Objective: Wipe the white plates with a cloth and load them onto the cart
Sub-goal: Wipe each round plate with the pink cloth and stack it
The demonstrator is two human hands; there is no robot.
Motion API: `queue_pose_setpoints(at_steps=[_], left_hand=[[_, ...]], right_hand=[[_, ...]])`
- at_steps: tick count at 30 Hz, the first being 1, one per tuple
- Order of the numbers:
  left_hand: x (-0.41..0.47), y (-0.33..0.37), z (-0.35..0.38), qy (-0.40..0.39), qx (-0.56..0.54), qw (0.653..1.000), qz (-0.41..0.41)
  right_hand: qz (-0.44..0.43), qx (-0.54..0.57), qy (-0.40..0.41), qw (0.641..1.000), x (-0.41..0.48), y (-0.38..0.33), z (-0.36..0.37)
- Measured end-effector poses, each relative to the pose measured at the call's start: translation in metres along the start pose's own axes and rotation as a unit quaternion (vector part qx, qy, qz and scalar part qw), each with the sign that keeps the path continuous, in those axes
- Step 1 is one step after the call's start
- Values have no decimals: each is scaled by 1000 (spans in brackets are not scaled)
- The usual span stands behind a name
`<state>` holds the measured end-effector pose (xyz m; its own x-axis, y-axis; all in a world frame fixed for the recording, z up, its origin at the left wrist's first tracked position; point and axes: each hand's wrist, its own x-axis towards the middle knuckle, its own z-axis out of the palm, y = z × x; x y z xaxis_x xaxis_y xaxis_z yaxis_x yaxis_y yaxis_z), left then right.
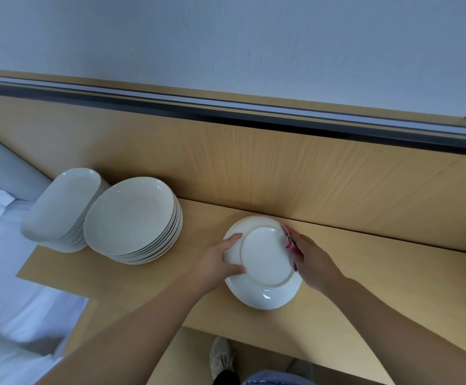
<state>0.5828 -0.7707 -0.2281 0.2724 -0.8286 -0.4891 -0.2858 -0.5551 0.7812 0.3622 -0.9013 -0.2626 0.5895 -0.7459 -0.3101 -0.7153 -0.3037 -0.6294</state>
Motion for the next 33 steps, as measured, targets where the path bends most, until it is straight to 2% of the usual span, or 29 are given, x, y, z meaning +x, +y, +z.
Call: queue_pose_setpoints(at_steps=[4,11,15,19,22,27,30,33], left_hand=[[-7,-1,3,-39,62,997,5],[-9,8,2,-55,11,998,-20],[-5,13,8,-55,71,996,-11],[-5,13,19,-54,65,996,-15],[-6,8,21,-46,71,996,-16],[-11,2,26,-38,63,997,-15],[-18,-5,33,-18,46,999,-21],[-24,-12,37,-30,49,998,-13]], right_hand=[[-20,24,13,999,0,2,0],[-63,40,-54,996,25,0,-21],[-86,9,-84,993,39,-2,-23],[-54,14,-111,992,44,-2,-19],[-24,9,-99,995,33,0,-19],[29,50,-22,998,-5,15,-6],[37,64,21,997,-32,26,14],[28,65,27,997,-38,28,15]])
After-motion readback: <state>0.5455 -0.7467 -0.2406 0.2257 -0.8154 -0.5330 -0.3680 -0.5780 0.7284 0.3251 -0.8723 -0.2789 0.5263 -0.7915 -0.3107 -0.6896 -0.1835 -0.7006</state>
